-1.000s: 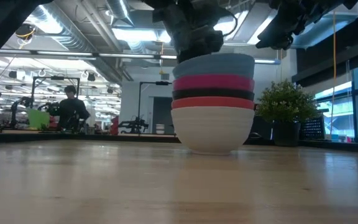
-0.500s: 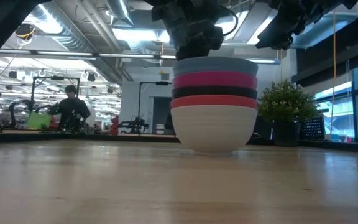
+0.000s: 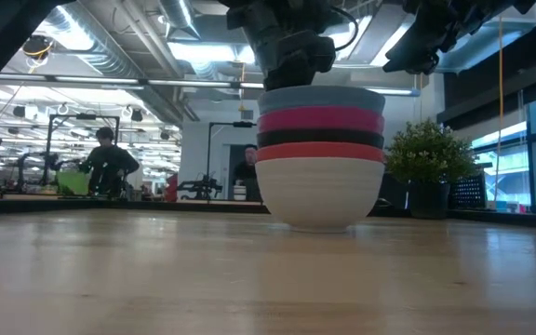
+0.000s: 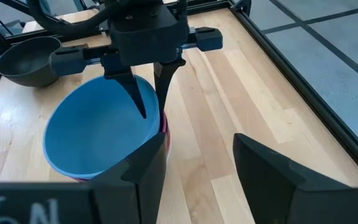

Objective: Nest bowls inside each other
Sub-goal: Stack the blue bowl on top of the red bowl

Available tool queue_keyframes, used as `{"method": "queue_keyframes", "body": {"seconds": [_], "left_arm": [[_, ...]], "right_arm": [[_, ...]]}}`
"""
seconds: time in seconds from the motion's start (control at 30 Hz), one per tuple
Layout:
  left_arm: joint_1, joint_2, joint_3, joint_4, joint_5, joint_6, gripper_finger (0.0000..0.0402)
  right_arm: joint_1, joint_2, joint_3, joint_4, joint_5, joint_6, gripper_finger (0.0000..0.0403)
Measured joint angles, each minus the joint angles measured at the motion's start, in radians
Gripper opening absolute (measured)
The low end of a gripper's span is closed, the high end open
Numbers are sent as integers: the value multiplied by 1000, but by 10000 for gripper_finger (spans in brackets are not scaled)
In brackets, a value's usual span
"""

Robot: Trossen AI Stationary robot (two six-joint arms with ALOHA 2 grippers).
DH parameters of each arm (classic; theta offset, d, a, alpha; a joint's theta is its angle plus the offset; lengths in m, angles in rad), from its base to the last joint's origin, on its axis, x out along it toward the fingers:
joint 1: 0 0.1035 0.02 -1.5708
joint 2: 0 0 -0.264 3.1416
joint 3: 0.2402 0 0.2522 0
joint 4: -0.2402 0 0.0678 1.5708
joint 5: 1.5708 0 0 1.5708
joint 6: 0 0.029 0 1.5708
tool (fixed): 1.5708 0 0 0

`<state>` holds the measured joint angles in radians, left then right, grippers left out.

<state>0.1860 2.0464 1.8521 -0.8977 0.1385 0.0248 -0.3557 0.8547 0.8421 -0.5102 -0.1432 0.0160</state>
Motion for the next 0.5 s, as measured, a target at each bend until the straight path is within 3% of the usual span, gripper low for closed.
{"method": "queue_keyframes", "body": {"seconds": [0.5], "left_arm": [[2,0,1,-7,20,-51,94]], "right_arm": [[0,0,0,0,0,6,186]]}}
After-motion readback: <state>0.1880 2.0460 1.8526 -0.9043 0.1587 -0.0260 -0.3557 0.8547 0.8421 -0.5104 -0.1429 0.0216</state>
